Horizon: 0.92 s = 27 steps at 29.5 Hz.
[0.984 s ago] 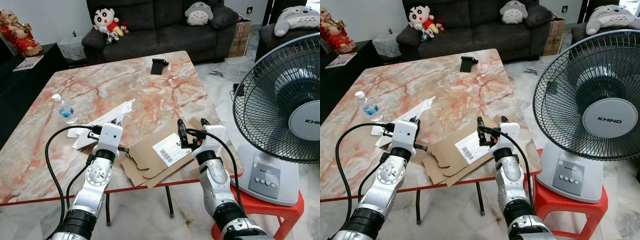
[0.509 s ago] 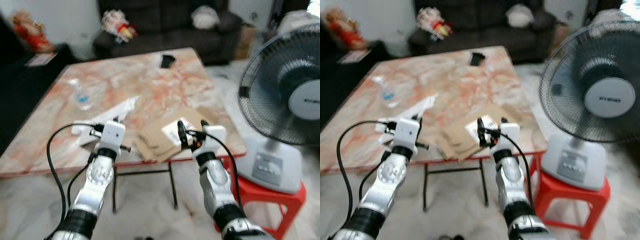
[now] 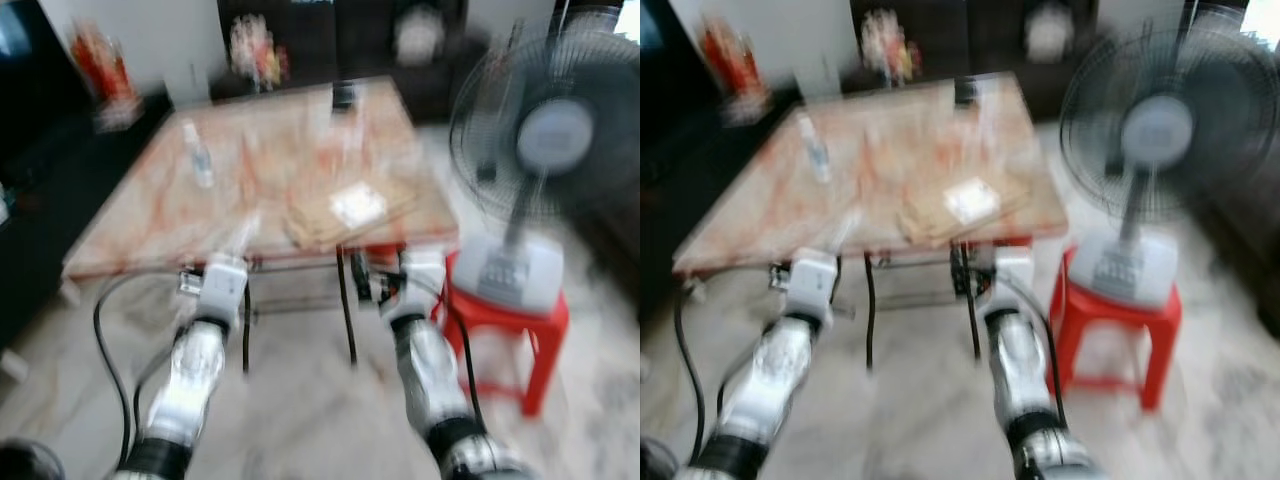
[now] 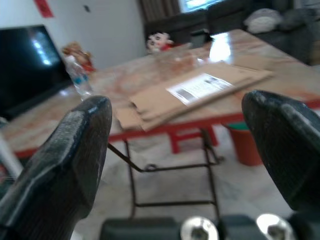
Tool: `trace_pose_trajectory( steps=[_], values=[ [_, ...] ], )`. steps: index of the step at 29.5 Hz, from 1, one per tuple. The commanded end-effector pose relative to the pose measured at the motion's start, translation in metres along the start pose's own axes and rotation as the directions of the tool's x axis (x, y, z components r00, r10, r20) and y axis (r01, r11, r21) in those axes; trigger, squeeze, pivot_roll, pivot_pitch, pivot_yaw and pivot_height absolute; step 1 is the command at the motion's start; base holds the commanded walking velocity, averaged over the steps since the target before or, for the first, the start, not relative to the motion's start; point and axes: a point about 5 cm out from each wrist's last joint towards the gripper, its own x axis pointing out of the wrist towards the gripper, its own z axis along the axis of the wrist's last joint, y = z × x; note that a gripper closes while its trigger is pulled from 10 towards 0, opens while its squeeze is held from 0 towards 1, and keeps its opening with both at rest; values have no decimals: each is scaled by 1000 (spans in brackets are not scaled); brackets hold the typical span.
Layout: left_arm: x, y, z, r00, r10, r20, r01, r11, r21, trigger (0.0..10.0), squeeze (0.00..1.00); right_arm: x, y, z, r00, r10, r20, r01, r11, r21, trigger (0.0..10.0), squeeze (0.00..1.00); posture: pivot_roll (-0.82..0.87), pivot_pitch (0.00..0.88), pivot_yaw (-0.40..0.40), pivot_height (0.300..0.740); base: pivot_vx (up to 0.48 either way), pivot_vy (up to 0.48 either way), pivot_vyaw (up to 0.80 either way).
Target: Picking trash to rubbish bin
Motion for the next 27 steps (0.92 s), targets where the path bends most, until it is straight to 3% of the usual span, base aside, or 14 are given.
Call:
trace_pose_trajectory(
  steps=[1, 3, 5, 6, 9, 12, 14, 15, 17, 18, 22, 23, 25, 27],
  values=[
    [-3, 15, -14, 997, 47, -66, -46, 999, 21, 10000, 0, -1, 6, -8, 999, 14, -42, -14, 1000, 15, 10000, 0, 55, 0, 117, 740, 0, 0, 0],
    [-12, 21, -37, 985, 69, -157, -68, 998, 9, 10000, 0, -11, -4, -22, 993, -16, -116, 18, 1000, 17, 10000, 0, 54, 0, 112, 740, 0, 0, 0],
    [-14, 23, -42, 982, 70, -177, -69, 998, 11, 10000, 0, -13, -7, -25, 991, -25, -133, 27, 999, 18, 10000, 0, 54, 0, 112, 740, 0, 0, 0],
    [-24, 24, -59, 966, 56, -251, -50, 998, 30, 10000, 0, -23, -15, -35, 980, -56, -189, 61, 998, 22, 10000, 0, 49, 2, 107, 740, 0, 0, 0],
    [-27, 24, -65, 960, 51, -276, -43, 998, 36, 10000, 0, -26, -18, -39, 976, -66, -209, 72, 997, 23, 10000, 0, 49, 2, 107, 740, 0, 0, 0],
    [-53, 29, -102, 892, 52, -448, -80, 996, -44, 10000, 0, -56, -39, -66, 919, -142, -369, 154, 988, 2, 10000, 0, 44, 11, 96, 740, 0, 0, 0],
    [-73, 32, -122, 828, 60, -558, -134, 987, -93, 10000, 0, -74, -48, -80, 876, -173, -450, 180, 983, -29, 10000, 0, 43, 16, 90, 740, 0, 0, 0],
    [-90, 32, -138, 766, 54, -641, -170, 978, -121, 10000, 0, -89, -52, -90, 840, -179, -513, 187, 982, -37, 10000, 0, 44, 17, 87, 740, 0, 0, 694],
    [-100, 32, -145, 735, 46, -677, -175, 977, -124, 10000, 0, -96, -53, -96, 814, -187, -550, 186, 981, -58, 10000, 0, 44, 17, 87, 740, 0, 0, 697],
    [-114, 31, -154, 689, 38, -724, -160, 982, -100, 10000, 0, -107, -55, -103, 779, -201, -594, 200, 977, -68, 10000, 0, 41, 18, 83, 740, 0, 0, 706],
    [-141, 27, -168, 608, 30, -793, -174, 980, -96, 10000, 0, -135, -55, -121, 680, -209, -703, 202, 975, -95, 10000, 0, 38, 15, 83, 740, 0, 0, 706],
    [-141, 27, -168, 608, 30, -793, -174, 980, -96, 10000, 0, -135, -55, -121, 680, -209, -703, 202, 975, -95, 10000, 0, 38, 15, 83, 740, 0, 0, 706],
    [-159, 27, -175, 560, 35, -828, -204, 974, -97, 10000, 0, -157, -53, -132, 606, -206, -768, 180, 976, -120, 10000, 0, 41, 13, 82, 740, 0, 0, 709],
    [-163, 27, -176, 551, 35, -834, -206, 974, -95, 10000, 0, -162, -54, -134, 588, -212, -780, 183, 975, -126, 10000, 0, 41, 13, 82, 740, 0, 0, 712]
  ],
)
